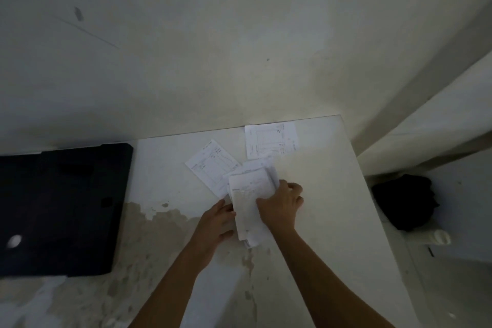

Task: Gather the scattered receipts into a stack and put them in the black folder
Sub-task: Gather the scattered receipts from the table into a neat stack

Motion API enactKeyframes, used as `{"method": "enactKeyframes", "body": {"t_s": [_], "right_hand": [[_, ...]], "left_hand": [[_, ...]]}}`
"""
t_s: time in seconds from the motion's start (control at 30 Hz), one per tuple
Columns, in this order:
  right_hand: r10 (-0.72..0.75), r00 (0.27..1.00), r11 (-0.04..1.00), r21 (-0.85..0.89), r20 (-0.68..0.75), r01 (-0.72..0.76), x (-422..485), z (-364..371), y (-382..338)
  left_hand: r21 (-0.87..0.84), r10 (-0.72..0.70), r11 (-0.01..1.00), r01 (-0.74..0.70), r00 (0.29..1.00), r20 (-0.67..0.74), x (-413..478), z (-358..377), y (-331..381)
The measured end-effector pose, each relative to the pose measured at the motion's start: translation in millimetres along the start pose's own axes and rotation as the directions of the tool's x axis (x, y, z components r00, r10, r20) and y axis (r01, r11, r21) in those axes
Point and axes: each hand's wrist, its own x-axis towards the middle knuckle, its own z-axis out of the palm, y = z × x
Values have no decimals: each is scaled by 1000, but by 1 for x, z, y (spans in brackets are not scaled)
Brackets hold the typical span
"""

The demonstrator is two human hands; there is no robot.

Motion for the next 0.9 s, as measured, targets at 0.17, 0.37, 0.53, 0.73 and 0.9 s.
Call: {"method": "enactKeyframes", "body": {"t_s": [0.17, 0.37, 0.53, 0.73, 0.9], "right_hand": [[-74, 996, 997, -5, 50, 74, -3, -3, 1], [-6, 956, 936, 339, 293, -98, 16, -33, 24], [-35, 928, 970, 235, 370, -57, 34, -71, 53], [-45, 933, 990, 139, 357, -5, 55, -110, 61], [-42, 883, 998, 69, 467, 11, 64, -122, 61]], "left_hand": [[2, 33, 999, -33, 999, 5, -3, 5, -1], [99, 23, 995, -11, 993, -120, 8, 5, -15], [768, 470, 575, -282, 882, -29, 9, 9, -29], [695, 479, 664, -276, 870, -112, 16, 14, -28], [887, 478, 146, -438, 816, 325, 22, 8, -28]]}}
